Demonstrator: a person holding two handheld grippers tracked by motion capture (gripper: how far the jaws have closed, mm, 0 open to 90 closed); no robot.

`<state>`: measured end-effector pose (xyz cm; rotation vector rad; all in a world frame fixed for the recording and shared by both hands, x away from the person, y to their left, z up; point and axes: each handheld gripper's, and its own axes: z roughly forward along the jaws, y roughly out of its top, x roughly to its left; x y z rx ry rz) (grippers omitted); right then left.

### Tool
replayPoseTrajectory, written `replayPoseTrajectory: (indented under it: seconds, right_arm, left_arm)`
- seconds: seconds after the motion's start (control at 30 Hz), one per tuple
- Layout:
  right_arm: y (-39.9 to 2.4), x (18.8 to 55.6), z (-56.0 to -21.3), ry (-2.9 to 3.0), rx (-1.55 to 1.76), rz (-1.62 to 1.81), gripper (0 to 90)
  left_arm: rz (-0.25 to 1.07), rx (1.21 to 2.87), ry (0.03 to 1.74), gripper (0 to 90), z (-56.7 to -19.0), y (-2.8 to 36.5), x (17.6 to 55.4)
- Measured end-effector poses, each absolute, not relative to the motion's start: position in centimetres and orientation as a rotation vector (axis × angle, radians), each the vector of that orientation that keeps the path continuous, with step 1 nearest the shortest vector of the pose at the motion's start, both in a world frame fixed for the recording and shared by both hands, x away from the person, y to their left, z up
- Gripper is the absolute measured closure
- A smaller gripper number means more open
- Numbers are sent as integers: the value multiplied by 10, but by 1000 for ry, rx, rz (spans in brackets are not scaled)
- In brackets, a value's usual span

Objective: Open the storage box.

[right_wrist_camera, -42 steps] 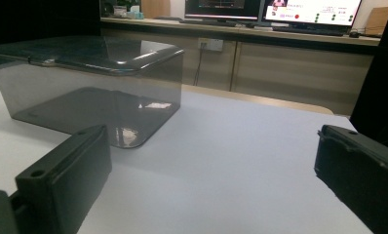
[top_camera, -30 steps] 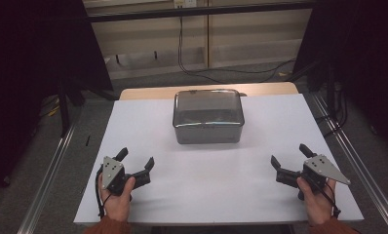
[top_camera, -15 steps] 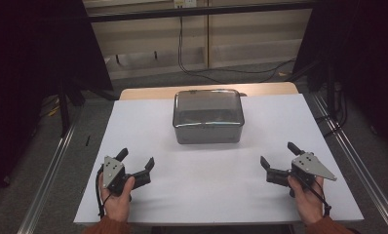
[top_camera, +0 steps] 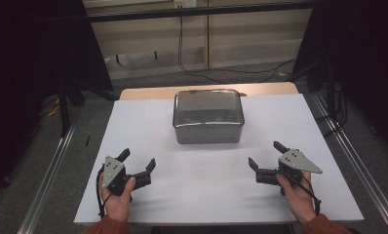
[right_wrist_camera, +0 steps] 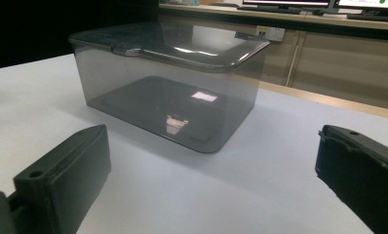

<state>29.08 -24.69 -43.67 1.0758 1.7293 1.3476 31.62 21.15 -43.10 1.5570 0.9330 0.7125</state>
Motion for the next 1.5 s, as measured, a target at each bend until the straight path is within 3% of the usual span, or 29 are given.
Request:
replayPoseTrajectory:
  seconds: [1.5]
  right_arm:
    - [-160,357,-411,1829,878,1401,13]
  left_arm:
    - [715,1592,933,30,-432,209,316]
